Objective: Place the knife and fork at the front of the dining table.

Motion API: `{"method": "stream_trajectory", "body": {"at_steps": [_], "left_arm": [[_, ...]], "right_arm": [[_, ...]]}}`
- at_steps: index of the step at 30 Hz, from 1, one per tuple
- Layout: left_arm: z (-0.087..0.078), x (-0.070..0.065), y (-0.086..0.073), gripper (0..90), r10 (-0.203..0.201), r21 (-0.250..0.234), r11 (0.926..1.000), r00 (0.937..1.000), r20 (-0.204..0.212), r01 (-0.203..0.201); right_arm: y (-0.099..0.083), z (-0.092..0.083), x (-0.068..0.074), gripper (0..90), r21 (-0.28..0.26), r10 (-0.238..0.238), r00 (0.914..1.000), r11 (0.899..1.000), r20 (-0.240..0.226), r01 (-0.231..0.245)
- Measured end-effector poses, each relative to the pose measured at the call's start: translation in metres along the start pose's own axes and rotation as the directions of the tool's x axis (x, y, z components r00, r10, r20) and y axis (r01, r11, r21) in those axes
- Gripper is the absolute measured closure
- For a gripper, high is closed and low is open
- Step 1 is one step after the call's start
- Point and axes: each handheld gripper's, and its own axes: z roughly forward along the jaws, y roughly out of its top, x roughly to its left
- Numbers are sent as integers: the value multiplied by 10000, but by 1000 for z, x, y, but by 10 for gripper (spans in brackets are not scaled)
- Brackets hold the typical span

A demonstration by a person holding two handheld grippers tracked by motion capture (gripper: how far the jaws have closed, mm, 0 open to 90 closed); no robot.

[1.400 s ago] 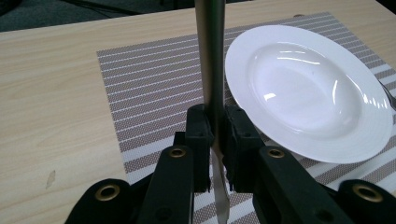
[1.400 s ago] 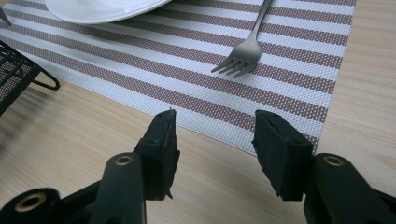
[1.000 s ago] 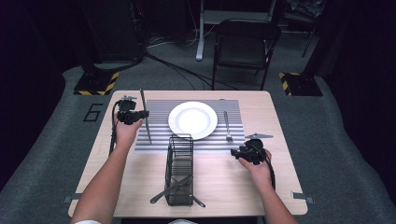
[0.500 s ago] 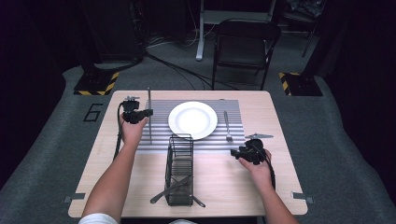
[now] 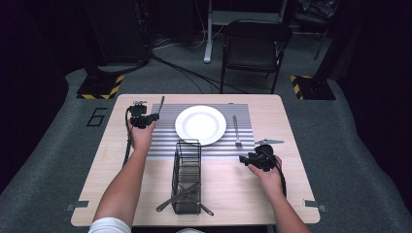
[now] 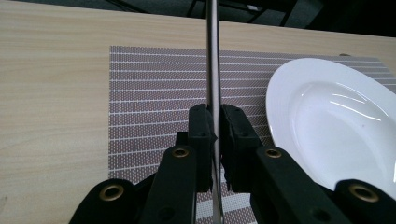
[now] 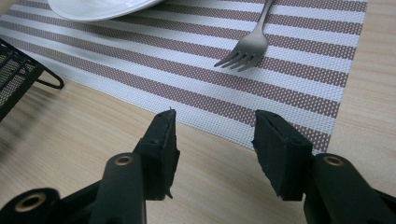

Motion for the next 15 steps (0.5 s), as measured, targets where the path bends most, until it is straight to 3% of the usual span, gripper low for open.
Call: {"method": "stream_trajectory", "body": {"at_steps": [8,15], "left_arm": [[15,-5,-4,827,-840,83,9964,9946,-601,847],[31,-10,-8,827,-978,501,9934,9895,-1068,1036]], "right_arm": [[0,0,-1,490,-53,-9,10000,10000,-65,9],[0,0,0,490,-5,8,9999,10000,-118,-8]]}}
